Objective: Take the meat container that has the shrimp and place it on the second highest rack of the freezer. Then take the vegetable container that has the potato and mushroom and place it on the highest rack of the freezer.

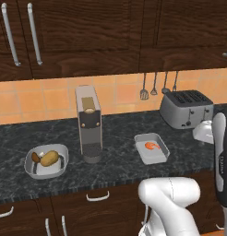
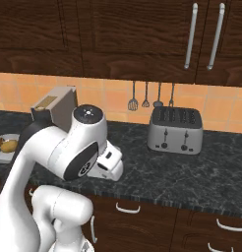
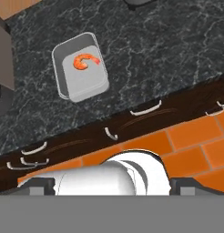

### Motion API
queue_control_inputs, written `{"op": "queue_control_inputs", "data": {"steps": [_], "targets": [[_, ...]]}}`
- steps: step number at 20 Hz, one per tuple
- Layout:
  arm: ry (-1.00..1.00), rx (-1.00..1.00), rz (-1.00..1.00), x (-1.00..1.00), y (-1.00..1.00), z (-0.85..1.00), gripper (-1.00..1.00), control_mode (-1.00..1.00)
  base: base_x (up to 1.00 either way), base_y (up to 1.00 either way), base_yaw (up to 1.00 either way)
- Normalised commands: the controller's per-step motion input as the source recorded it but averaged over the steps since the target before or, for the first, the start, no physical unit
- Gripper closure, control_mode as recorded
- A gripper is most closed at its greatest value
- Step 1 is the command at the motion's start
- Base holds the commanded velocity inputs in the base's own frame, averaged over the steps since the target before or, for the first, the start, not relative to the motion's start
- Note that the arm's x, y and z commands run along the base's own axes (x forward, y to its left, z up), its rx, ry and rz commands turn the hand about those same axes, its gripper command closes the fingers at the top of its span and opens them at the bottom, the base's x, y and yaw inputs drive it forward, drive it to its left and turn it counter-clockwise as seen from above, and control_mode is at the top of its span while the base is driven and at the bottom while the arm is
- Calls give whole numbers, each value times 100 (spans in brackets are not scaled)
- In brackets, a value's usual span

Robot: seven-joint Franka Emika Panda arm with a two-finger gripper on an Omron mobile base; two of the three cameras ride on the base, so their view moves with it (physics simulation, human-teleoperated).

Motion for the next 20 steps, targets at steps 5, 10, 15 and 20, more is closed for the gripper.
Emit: {"op": "queue_control_inputs", "data": {"steps": [5,10,15,20], "targets": [[12,0,-19,10,12,-19,-100,-100,0,0,0],[7,0,-16,28,14,-40,-100,-100,0,0,0],[0,0,-8,31,4,-41,-100,-100,0,0,0],[0,0,-7,36,10,-28,-100,-100,0,0,0]]}}
